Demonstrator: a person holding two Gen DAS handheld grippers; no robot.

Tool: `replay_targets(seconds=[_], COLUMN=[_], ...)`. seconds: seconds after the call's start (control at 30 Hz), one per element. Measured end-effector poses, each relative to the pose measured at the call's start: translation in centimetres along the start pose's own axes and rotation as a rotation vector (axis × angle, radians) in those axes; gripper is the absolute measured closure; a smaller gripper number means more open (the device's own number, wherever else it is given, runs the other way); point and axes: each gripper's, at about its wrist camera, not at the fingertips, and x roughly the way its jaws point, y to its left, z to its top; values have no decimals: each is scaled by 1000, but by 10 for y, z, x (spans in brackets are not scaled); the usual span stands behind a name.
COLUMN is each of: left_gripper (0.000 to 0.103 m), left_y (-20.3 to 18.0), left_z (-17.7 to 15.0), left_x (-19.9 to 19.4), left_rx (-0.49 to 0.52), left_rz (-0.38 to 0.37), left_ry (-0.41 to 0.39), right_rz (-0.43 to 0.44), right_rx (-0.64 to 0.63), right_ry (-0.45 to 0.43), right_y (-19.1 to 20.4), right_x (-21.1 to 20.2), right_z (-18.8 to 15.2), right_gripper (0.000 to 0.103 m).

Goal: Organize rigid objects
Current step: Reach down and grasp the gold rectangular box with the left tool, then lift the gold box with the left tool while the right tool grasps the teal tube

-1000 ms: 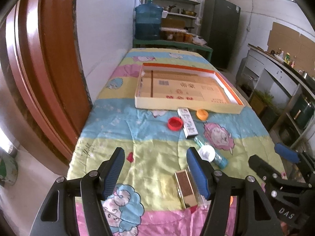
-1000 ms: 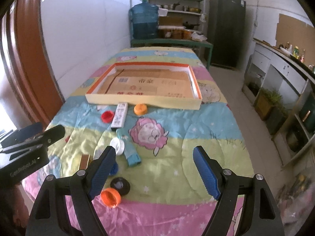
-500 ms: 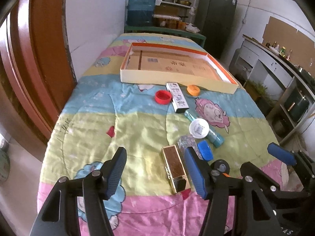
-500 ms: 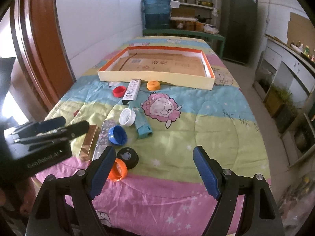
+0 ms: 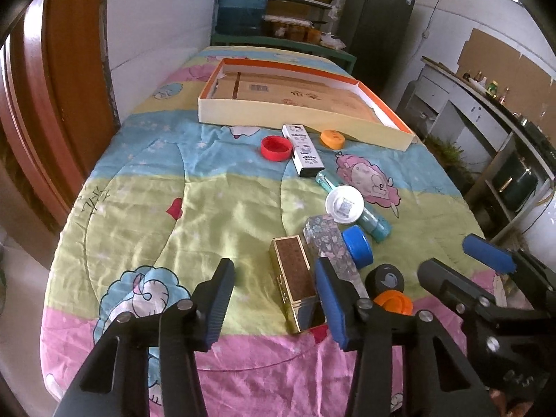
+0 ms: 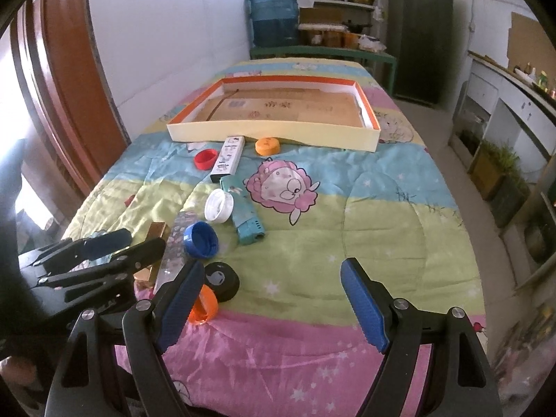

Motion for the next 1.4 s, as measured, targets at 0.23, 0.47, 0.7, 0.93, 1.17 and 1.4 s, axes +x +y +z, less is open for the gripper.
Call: replay_targets(seconds=[0.23,0.47,0.7,0.93,1.17,1.4], left_gripper=[68,83,84,84,84,84], left_y=[-3,8,10,13,15,16], left_z=[-4,3,10,20,27,28], left_x=[4,9,14,21,26,28], left_rx=[26,-4,5,-1,-4,-8], left_rz=[-11,-20,-29,-40,-48,-50], left_ry=[24,16,13,17,22,23], right_rz=[3,-8,6,108,169,231], right_rx=[-21,-108,-189,-239,-384,-413], right_ry=[30,52,61,108,134,150], right_y=[-1,3,8,11,28,36], right_x=[17,36,56,77,88,97], right_z=[3,8,22,39,53,61], right_gripper=[21,23,51,57,57,64])
